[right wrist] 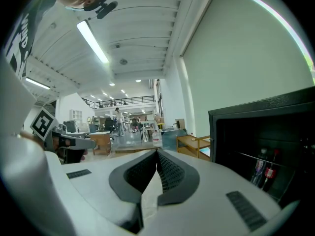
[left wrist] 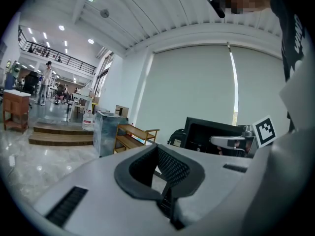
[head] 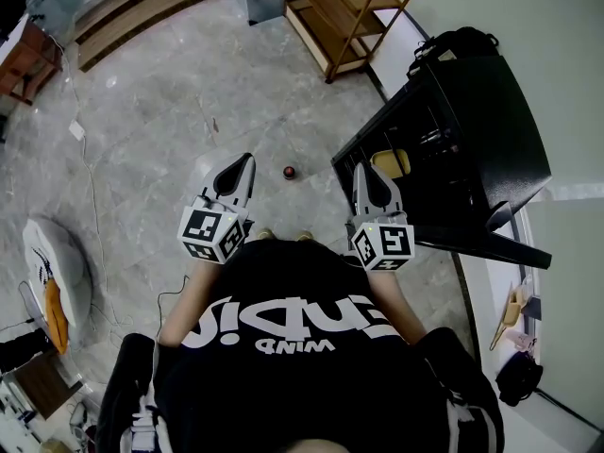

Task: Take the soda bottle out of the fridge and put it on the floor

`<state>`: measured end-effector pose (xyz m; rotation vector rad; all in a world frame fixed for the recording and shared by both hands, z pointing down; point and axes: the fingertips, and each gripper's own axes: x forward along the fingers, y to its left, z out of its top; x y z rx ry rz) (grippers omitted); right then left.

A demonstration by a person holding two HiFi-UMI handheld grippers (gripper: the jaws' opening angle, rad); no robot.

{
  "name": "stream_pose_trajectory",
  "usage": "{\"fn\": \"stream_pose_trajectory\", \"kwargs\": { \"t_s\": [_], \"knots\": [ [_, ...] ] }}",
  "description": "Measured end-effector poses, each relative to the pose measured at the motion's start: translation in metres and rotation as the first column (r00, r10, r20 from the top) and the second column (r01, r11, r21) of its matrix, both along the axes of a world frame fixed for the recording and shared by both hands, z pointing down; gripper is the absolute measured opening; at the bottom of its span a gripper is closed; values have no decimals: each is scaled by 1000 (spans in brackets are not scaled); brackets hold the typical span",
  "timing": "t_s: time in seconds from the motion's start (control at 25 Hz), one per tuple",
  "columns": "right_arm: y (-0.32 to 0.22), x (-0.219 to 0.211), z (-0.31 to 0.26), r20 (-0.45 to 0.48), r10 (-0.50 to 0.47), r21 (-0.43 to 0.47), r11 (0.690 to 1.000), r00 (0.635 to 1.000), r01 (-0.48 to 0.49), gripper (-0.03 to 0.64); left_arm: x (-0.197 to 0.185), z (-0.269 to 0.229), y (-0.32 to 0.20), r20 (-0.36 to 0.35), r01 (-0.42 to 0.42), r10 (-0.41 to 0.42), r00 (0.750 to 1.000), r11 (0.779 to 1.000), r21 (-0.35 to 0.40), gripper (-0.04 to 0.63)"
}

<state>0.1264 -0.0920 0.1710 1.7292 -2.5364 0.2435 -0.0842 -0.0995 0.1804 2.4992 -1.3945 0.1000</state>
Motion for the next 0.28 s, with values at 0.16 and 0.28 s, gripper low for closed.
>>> {"fn": "stream_pose_trajectory", "kwargs": {
  "t_s": [0.16, 0.28],
  "knots": [
    [0, 0, 2, 2, -5, 4, 1000, 1000, 5, 21, 1, 3, 2, -6, 1, -1, 1000, 1000, -9, 6],
    [-2, -1, 3, 0, -10, 5, 1000, 1000, 10, 22, 0, 4, 2, -5, 3, -3, 1000, 1000, -12, 6]
  ]
}}
